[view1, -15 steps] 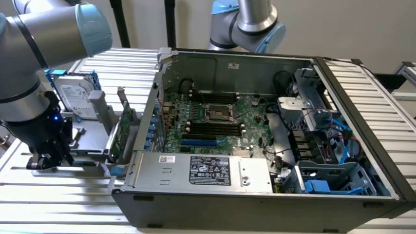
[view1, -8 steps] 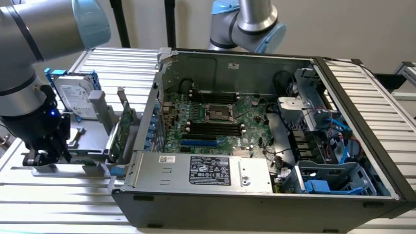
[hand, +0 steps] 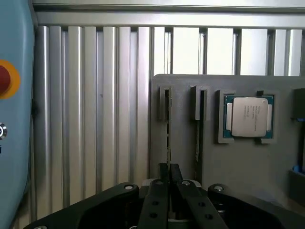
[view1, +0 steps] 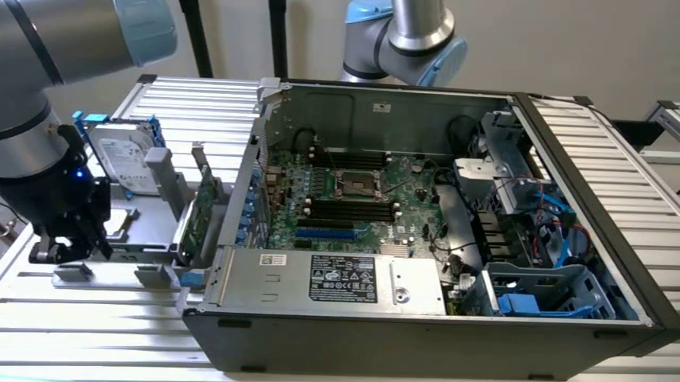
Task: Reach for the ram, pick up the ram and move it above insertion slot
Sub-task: 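Pick up the ram and move it above insertion slot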
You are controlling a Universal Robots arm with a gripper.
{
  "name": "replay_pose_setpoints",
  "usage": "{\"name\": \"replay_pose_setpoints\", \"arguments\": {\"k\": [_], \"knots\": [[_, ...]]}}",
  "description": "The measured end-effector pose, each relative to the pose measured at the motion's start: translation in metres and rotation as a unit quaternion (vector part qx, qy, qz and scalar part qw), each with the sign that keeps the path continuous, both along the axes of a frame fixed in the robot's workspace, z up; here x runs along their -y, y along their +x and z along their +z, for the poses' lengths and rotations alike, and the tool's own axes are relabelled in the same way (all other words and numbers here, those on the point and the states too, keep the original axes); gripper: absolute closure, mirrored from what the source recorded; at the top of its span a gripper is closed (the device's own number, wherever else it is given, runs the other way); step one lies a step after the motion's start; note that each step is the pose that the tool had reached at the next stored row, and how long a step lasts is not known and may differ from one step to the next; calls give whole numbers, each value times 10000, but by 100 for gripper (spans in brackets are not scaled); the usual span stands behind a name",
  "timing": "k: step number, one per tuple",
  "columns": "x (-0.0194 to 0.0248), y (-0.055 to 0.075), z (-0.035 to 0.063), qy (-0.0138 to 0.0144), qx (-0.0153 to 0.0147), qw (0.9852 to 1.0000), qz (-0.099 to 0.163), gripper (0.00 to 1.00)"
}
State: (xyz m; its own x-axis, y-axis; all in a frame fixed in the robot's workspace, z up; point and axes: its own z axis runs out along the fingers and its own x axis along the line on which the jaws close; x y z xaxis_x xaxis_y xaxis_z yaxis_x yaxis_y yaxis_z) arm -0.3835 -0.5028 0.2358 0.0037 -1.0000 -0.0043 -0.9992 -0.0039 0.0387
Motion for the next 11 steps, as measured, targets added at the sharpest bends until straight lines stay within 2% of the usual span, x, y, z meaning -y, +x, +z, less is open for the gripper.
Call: {"name": "replay_pose_setpoints", "arguments": {"k": [11], "knots": [[0, 16, 155, 0, 0, 10000, 0, 87]]}}
